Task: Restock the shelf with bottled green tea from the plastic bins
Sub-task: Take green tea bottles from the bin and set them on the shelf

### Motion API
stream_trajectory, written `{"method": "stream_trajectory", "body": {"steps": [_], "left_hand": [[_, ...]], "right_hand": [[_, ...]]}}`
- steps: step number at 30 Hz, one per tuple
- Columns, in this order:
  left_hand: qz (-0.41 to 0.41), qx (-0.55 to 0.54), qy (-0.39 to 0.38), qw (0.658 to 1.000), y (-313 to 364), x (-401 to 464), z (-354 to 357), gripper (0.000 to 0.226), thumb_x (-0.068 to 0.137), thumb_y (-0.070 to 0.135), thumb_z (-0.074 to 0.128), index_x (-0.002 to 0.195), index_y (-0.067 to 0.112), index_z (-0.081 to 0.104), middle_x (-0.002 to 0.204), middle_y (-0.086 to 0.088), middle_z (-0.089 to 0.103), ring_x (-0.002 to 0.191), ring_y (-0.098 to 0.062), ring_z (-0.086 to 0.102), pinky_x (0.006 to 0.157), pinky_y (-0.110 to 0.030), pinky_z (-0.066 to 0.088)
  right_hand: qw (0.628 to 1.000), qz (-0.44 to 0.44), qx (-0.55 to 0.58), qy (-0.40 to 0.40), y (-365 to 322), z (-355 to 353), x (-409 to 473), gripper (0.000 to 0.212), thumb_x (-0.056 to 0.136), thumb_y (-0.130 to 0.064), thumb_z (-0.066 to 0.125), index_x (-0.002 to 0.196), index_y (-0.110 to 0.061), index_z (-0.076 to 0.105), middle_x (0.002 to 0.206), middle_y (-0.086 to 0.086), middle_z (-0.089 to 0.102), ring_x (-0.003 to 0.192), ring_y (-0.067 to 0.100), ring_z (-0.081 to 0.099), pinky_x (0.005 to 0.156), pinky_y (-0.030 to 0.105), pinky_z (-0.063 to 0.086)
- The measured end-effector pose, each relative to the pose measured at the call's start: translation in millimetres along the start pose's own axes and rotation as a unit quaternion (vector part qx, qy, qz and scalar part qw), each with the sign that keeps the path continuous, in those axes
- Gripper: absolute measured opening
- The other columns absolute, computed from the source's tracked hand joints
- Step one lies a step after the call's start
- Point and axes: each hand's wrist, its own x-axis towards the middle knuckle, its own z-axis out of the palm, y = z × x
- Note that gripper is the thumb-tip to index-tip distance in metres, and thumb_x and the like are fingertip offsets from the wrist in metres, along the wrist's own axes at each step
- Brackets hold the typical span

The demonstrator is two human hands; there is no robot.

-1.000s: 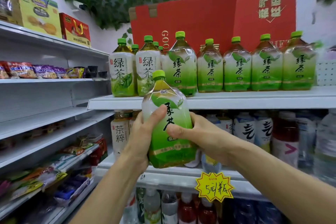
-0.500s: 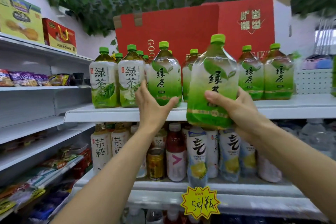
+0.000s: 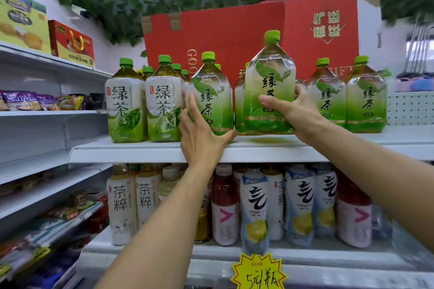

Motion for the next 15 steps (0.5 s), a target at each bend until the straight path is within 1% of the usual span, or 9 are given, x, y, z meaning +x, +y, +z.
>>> {"method": "stream_trajectory", "body": {"steps": [3, 5, 7, 8, 10, 11, 12, 13, 15], "left_hand": [[-0.004, 0.013, 0.007, 1.0, 0, 0, 2, 0.135, 0.063, 0.058, 0.086, 0.156, 0.032, -0.008, 0.152, -0.012, 0.027, 0.136, -0.032, 0.037, 0.097, -0.05, 0.05], [-0.006, 0.016, 0.007, 1.0, 0, -1, 2, 0.135, 0.062, 0.058, 0.086, 0.156, 0.032, -0.007, 0.152, -0.012, 0.027, 0.137, -0.031, 0.036, 0.097, -0.05, 0.05], [-0.008, 0.015, 0.006, 1.0, 1, -1, 2, 0.136, 0.062, 0.057, 0.087, 0.156, 0.032, -0.007, 0.153, -0.011, 0.027, 0.139, -0.03, 0.035, 0.098, -0.051, 0.05], [-0.008, 0.015, 0.006, 1.0, 1, -1, 2, 0.136, 0.061, 0.057, 0.087, 0.156, 0.033, -0.007, 0.153, -0.011, 0.027, 0.139, -0.03, 0.034, 0.098, -0.051, 0.05], [-0.01, 0.016, 0.007, 1.0, 1, -1, 2, 0.137, 0.061, 0.056, 0.088, 0.156, 0.034, -0.008, 0.154, -0.011, 0.026, 0.14, -0.03, 0.034, 0.097, -0.051, 0.05], [-0.011, 0.016, 0.007, 1.0, 1, -1, 2, 0.137, 0.061, 0.056, 0.088, 0.156, 0.034, -0.008, 0.154, -0.011, 0.026, 0.14, -0.03, 0.033, 0.097, -0.051, 0.05], [-0.012, 0.017, 0.006, 1.0, 1, -1, 2, 0.137, 0.061, 0.056, 0.088, 0.156, 0.035, -0.008, 0.154, -0.011, 0.025, 0.14, -0.03, 0.033, 0.097, -0.05, 0.05], [-0.012, 0.017, 0.005, 1.0, 1, -1, 2, 0.137, 0.061, 0.056, 0.088, 0.156, 0.035, -0.008, 0.154, -0.01, 0.025, 0.14, -0.03, 0.033, 0.097, -0.05, 0.05], [-0.011, 0.019, 0.004, 1.0, 2, -2, 2, 0.136, 0.062, 0.055, 0.088, 0.157, 0.034, -0.008, 0.155, -0.01, 0.024, 0.141, -0.03, 0.032, 0.097, -0.048, 0.048]], "right_hand": [[0.999, 0.022, -0.026, -0.009, 12, 8, 11, 0.128, 0.036, -0.053, 0.093, 0.143, -0.014, 0.036, 0.127, 0.009, 0.061, 0.113, 0.027, 0.062, 0.102, 0.047, 0.049], [0.999, 0.036, -0.033, -0.016, 22, 11, 15, 0.129, 0.049, -0.047, 0.092, 0.152, -0.014, 0.023, 0.143, 0.013, 0.047, 0.125, 0.026, 0.051, 0.109, 0.04, 0.04], [0.998, 0.053, -0.041, -0.012, 31, 11, 21, 0.12, 0.062, -0.039, 0.089, 0.154, -0.013, 0.018, 0.151, 0.014, 0.038, 0.127, 0.023, 0.044, 0.105, 0.031, 0.036], [0.997, 0.063, -0.049, -0.018, 33, 11, 22, 0.123, 0.061, -0.041, 0.09, 0.155, -0.013, 0.016, 0.153, 0.014, 0.035, 0.129, 0.024, 0.042, 0.105, 0.031, 0.035], [0.994, 0.082, -0.064, -0.034, 32, 12, 22, 0.145, 0.04, -0.056, 0.093, 0.156, -0.019, 0.012, 0.155, 0.016, 0.032, 0.133, 0.029, 0.042, 0.112, 0.041, 0.036], [0.993, 0.093, -0.067, -0.039, 32, 11, 23, 0.156, 0.028, -0.061, 0.093, 0.156, -0.022, 0.011, 0.155, 0.016, 0.032, 0.133, 0.032, 0.043, 0.112, 0.047, 0.037], [0.992, 0.1, -0.066, -0.044, 34, 10, 24, 0.162, 0.022, -0.063, 0.092, 0.156, -0.023, 0.01, 0.155, 0.016, 0.032, 0.134, 0.032, 0.043, 0.112, 0.051, 0.037], [0.991, 0.105, -0.066, -0.048, 34, 9, 23, 0.162, 0.023, -0.062, 0.091, 0.156, -0.023, 0.008, 0.156, 0.016, 0.03, 0.136, 0.032, 0.041, 0.113, 0.051, 0.036], [0.989, 0.109, -0.082, -0.057, 33, 9, 21, 0.154, 0.033, -0.058, 0.089, 0.156, -0.022, 0.004, 0.159, 0.015, 0.025, 0.14, 0.032, 0.035, 0.116, 0.051, 0.031]]}}
